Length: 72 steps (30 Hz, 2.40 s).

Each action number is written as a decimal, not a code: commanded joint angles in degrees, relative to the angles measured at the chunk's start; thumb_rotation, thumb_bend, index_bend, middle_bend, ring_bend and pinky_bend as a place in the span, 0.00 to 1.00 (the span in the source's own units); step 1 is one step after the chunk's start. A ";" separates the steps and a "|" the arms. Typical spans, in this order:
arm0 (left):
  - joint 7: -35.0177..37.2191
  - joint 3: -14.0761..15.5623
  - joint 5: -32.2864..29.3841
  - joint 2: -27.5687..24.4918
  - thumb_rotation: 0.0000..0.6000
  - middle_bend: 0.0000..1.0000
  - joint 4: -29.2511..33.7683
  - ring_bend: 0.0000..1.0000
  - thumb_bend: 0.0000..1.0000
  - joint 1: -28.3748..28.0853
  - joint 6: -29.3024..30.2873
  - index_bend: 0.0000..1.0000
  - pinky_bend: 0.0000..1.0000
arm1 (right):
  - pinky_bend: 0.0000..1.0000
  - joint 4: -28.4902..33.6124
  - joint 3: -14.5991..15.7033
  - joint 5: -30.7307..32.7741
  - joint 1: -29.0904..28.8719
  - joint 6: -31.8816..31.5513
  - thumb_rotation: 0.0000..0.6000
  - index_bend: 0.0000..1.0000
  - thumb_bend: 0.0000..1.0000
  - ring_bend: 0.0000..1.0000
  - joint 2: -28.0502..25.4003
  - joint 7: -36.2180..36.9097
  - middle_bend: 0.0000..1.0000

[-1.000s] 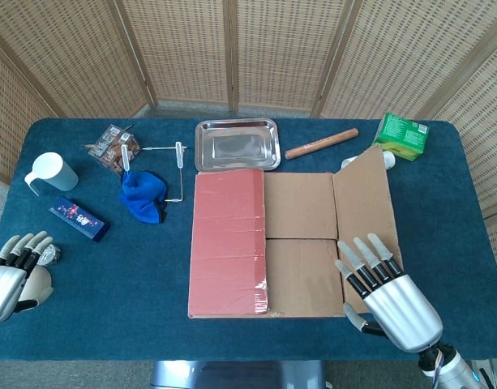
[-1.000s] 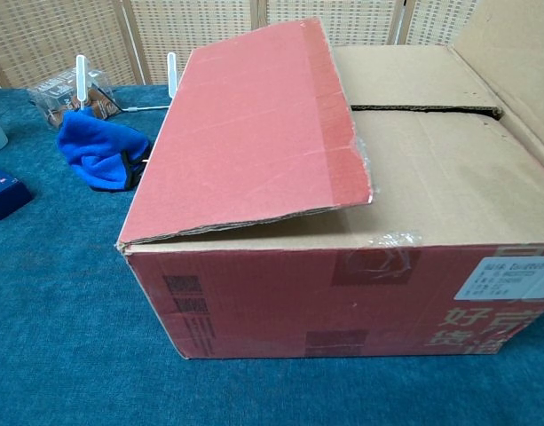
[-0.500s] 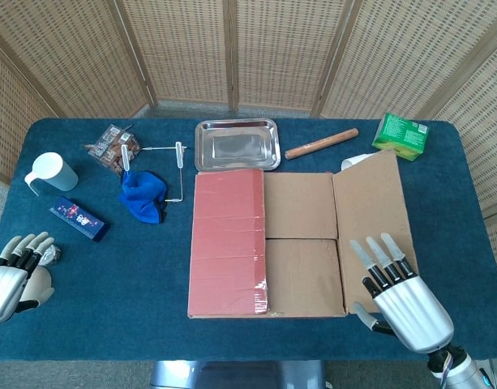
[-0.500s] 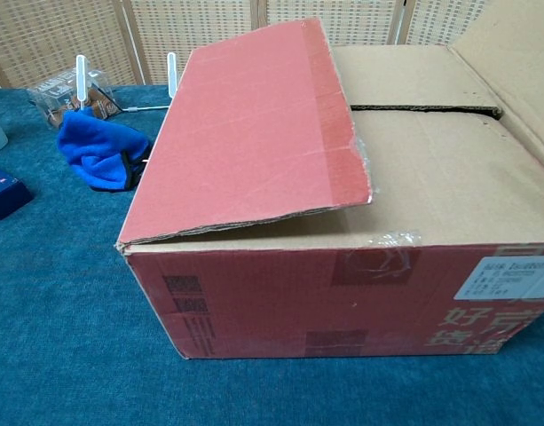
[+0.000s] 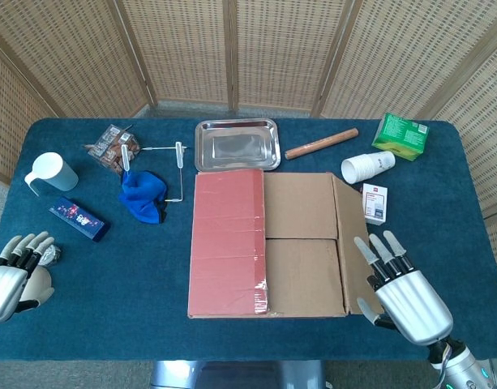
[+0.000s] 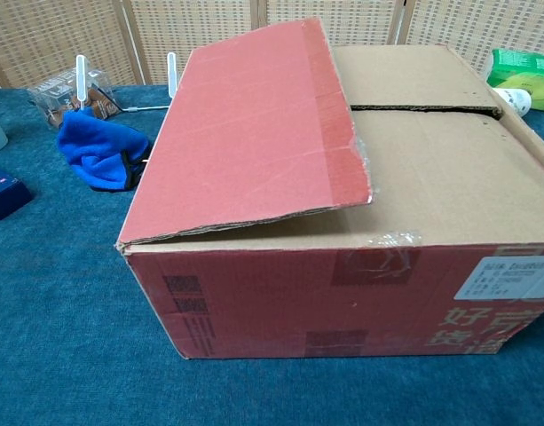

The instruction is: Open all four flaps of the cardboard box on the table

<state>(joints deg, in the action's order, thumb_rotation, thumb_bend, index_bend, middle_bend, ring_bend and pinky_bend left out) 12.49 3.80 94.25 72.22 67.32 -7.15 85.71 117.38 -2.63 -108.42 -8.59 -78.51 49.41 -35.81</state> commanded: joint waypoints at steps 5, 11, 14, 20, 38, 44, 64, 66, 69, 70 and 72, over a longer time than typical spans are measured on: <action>-0.08 -0.84 0.84 -1.27 1.00 0.00 1.58 0.00 0.00 -0.92 1.09 0.00 0.00 | 0.00 -3.49 -0.69 2.15 0.10 -2.84 0.28 0.35 0.46 0.00 1.50 6.86 0.00; 0.67 -1.52 2.13 -2.71 1.00 0.00 2.32 0.00 0.00 -2.43 1.59 0.00 0.00 | 0.00 -6.39 -0.81 4.68 1.58 -6.34 0.28 0.07 0.43 0.00 3.00 12.04 0.00; 0.77 -2.26 3.16 -3.86 1.00 0.00 2.91 0.00 0.00 -3.96 1.77 0.00 0.00 | 0.00 -8.92 -0.97 5.90 2.66 -8.81 0.28 0.07 0.43 0.00 4.25 14.76 0.00; 0.69 -3.40 5.44 -5.74 1.00 0.00 4.36 0.00 0.00 -7.38 1.26 0.00 0.00 | 0.00 -12.17 -1.80 7.82 3.02 -10.86 0.28 0.06 0.44 0.00 5.65 18.95 0.00; 5.00 -5.65 18.02 -6.67 1.00 0.00 8.30 0.00 0.00 -25.99 -5.65 0.07 0.05 | 0.00 -17.83 -2.18 18.29 7.39 -14.41 0.29 0.06 0.45 0.00 8.85 27.91 0.00; 9.92 -7.14 24.09 -1.66 1.00 0.02 2.32 0.04 0.00 -33.19 -1.10 0.10 0.17 | 0.00 -19.31 -2.45 19.28 7.89 -14.93 0.32 0.05 0.45 0.00 9.56 29.72 0.00; 11.27 -9.60 21.29 -5.64 0.70 0.12 19.89 0.05 0.00 -50.59 -18.49 0.37 0.07 | 0.00 -20.30 -2.99 21.30 8.39 -14.43 0.37 0.03 0.45 0.00 9.08 32.14 0.00; 10.77 -9.96 20.21 -7.51 0.67 0.13 23.34 0.05 0.00 -52.57 -22.24 0.37 0.07 | 0.00 -20.21 -3.00 21.33 8.36 -14.31 0.37 0.03 0.45 0.00 9.06 31.90 0.00; 9.72 -10.71 18.82 -9.20 0.64 0.14 26.42 0.06 0.00 -55.16 -26.60 0.36 0.09 | 0.00 -20.00 -3.00 21.31 8.33 -14.24 0.37 0.02 0.46 0.00 9.12 31.40 0.00; 9.44 -10.91 18.47 -9.39 0.64 0.14 26.98 0.06 0.00 -55.90 -27.72 0.36 0.10 | 0.00 -19.90 -3.02 21.32 8.33 -14.25 0.37 0.02 0.45 0.00 9.14 31.28 0.00; 8.83 -11.37 17.56 -9.26 0.64 0.14 27.77 0.07 0.00 -57.57 -30.14 0.36 0.10 | 0.00 -19.70 -3.04 21.36 8.37 -14.30 0.36 0.01 0.46 0.00 9.15 31.08 0.00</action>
<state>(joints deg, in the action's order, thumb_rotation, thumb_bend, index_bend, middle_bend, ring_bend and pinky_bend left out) 22.35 -6.80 113.15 63.79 93.50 -62.75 57.82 97.68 -5.66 -87.06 -0.22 -92.81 58.56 -4.72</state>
